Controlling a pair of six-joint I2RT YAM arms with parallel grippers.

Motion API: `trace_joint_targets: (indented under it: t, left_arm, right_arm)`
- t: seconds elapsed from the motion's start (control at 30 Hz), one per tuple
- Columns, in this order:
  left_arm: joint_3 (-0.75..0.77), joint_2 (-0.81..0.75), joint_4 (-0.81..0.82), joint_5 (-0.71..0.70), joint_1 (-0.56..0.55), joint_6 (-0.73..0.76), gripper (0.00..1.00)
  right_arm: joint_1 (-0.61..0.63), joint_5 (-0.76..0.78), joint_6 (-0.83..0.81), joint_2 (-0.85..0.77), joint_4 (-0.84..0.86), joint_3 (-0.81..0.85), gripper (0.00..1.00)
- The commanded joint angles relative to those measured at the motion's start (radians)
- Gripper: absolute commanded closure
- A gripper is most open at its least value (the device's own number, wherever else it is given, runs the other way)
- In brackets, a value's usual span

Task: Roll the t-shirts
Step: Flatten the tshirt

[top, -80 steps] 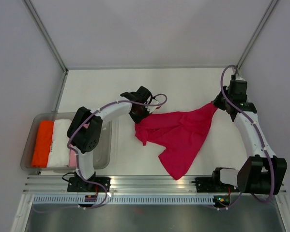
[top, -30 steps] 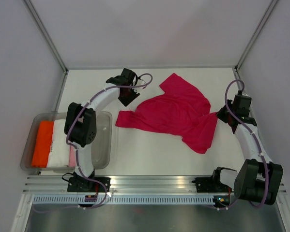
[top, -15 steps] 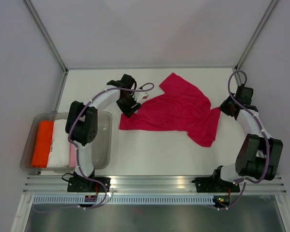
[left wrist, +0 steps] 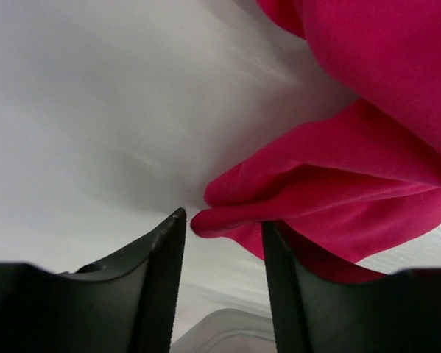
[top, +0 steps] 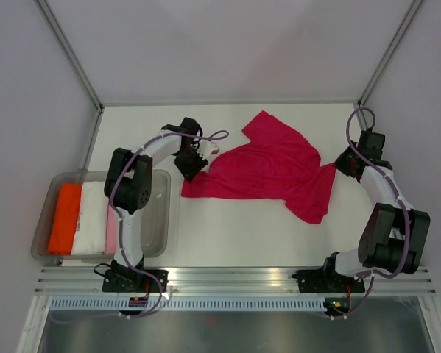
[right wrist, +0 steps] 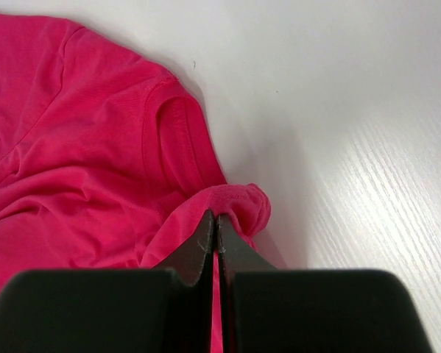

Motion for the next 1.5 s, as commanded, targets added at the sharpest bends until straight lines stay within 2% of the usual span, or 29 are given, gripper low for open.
trace_joint_targets:
  t: [0.0, 0.03, 0.1, 0.13, 0.17, 0.2, 0.23, 0.27, 0.33, 0.47, 0.63, 0.73, 0.83, 0.93, 1.07, 1.23, 1.33, 1.47]
  left_arm:
    - [0.003, 0.023, -0.014, 0.063, -0.001, 0.023, 0.51]
    - [-0.002, 0.021, -0.014, 0.072, -0.001, 0.024, 0.54]
    - [-0.014, 0.005, -0.016, 0.109, 0.001, 0.028, 0.71]
    - [-0.017, -0.005, -0.016, 0.123, -0.001, 0.026, 0.8]
    - [-0.022, -0.014, -0.014, 0.14, 0.001, 0.021, 0.97]
    - [-0.024, -0.031, -0.014, 0.148, 0.001, 0.014, 0.98]
    - [-0.028, -0.042, -0.014, 0.163, -0.002, 0.005, 0.98]
    - [-0.028, -0.049, -0.011, 0.163, -0.001, -0.006, 0.98]
    - [-0.034, -0.078, 0.004, 0.151, -0.001, -0.044, 0.98]
    - [-0.086, -0.14, 0.035, 0.148, -0.001, -0.077, 0.98]
    - [-0.123, -0.213, 0.038, 0.132, -0.002, -0.104, 0.98]
    - [-0.143, -0.252, 0.038, 0.14, -0.002, -0.106, 0.98]
    - [-0.152, -0.27, 0.036, 0.154, -0.002, -0.11, 0.98]
    - [-0.154, -0.284, 0.038, 0.157, -0.001, -0.115, 0.98]
    - [-0.159, -0.305, 0.038, 0.16, -0.002, -0.12, 0.98]
    - [-0.157, -0.321, 0.036, 0.154, -0.002, -0.123, 0.98]
    - [-0.157, -0.33, 0.036, 0.151, -0.004, -0.127, 0.98]
    - [-0.156, -0.338, 0.035, 0.155, -0.008, -0.126, 0.98]
  right_arm:
    - [-0.004, 0.015, -0.015, 0.0, 0.024, 0.023, 1.0]
    - [-0.004, 0.015, -0.017, 0.002, 0.023, 0.021, 1.0]
    - [-0.004, 0.017, -0.017, 0.005, 0.021, 0.021, 0.99]
    - [-0.004, 0.017, -0.018, 0.014, 0.018, 0.021, 0.93]
    - [-0.004, 0.018, -0.021, 0.022, 0.017, 0.023, 0.66]
    - [-0.004, 0.043, -0.021, 0.031, 0.009, 0.026, 0.48]
    - [-0.004, 0.06, -0.015, 0.055, 0.003, 0.027, 0.22]
    - [-0.004, 0.08, -0.014, 0.071, -0.009, 0.032, 0.17]
    - [-0.004, 0.129, -0.005, 0.112, -0.066, 0.05, 0.13]
    - [-0.004, 0.16, 0.024, 0.106, -0.137, 0.006, 0.14]
    - [-0.004, 0.193, 0.035, -0.047, -0.143, -0.114, 0.14]
    - [-0.002, 0.135, 0.043, -0.115, -0.109, -0.199, 0.15]
    - [-0.001, 0.036, 0.049, -0.11, -0.052, -0.281, 0.16]
    - [-0.001, 0.025, 0.046, -0.078, -0.043, -0.296, 0.17]
    - [0.001, 0.014, 0.023, -0.136, -0.029, -0.319, 0.17]
    - [0.004, 0.057, 0.017, -0.172, -0.121, -0.258, 0.18]
    - [0.014, 0.08, 0.053, -0.245, -0.17, -0.266, 0.23]
    - [0.053, 0.195, 0.055, -0.461, -0.261, -0.214, 0.23]
